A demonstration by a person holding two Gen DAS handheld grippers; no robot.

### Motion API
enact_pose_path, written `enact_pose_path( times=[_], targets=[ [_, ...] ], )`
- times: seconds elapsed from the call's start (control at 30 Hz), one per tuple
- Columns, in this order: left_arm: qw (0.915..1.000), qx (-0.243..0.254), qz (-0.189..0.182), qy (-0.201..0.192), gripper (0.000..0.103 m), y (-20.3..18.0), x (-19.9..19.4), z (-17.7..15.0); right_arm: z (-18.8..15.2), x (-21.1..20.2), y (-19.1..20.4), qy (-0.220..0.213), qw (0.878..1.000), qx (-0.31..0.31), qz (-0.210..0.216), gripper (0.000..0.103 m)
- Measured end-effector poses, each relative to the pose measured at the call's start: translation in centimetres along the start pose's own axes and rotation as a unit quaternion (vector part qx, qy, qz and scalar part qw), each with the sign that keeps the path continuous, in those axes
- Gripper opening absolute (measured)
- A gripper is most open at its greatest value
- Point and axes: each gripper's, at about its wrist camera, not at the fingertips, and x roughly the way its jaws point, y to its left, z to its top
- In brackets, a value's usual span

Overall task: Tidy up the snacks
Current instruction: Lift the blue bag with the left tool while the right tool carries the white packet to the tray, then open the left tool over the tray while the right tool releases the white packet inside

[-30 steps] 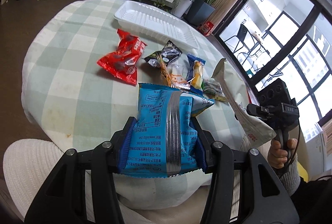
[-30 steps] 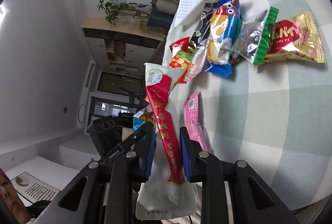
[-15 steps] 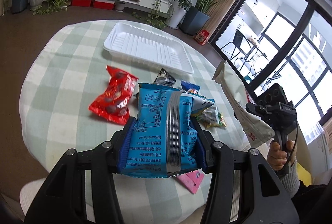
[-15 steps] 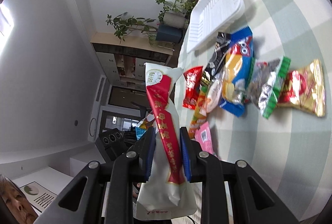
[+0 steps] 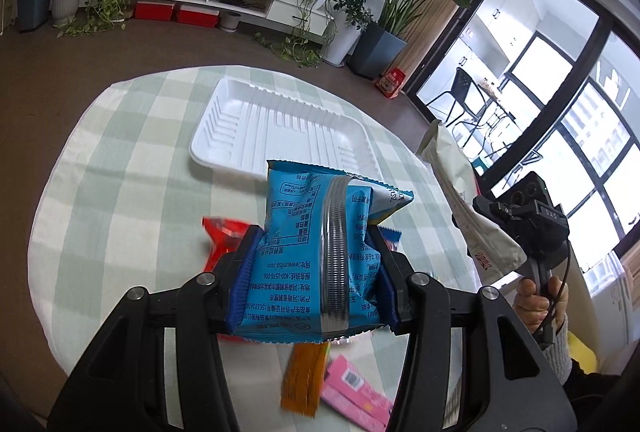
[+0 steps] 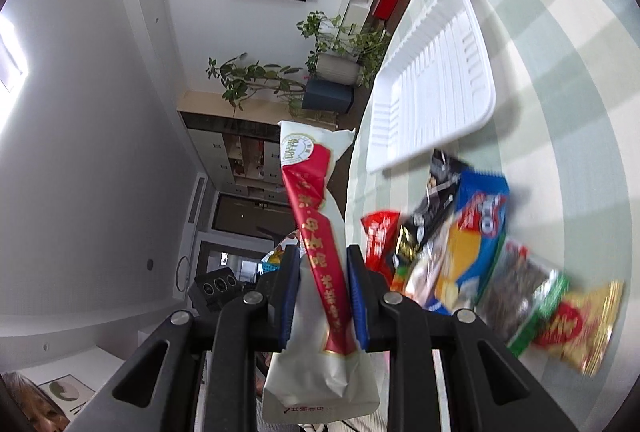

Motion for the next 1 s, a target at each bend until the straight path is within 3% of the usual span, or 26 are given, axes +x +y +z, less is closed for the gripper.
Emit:
enact_pose_path(
  times=[0.47, 0.73, 1.0],
  targets=[
    [0.9993, 0.005, 0.026, 0.025, 0.048, 3.1, 10.0, 8.5, 8.5, 3.8, -2.3, -0.038, 0.998, 0.032, -0.026, 0.026],
    [0.9983, 0.004, 0.04, 0.043, 0.048, 4.9, 16.4, 11.3, 11.4, 5.3, -3.8, -0.049, 0.995, 0.03, -0.077, 0.026],
    [0.9961, 0.004, 0.08, 0.038, 0.049, 6.3, 21.2, 12.4, 12.4, 6.1, -3.7, -0.05, 0.987, -0.018, -0.15, 0.028]
  ],
)
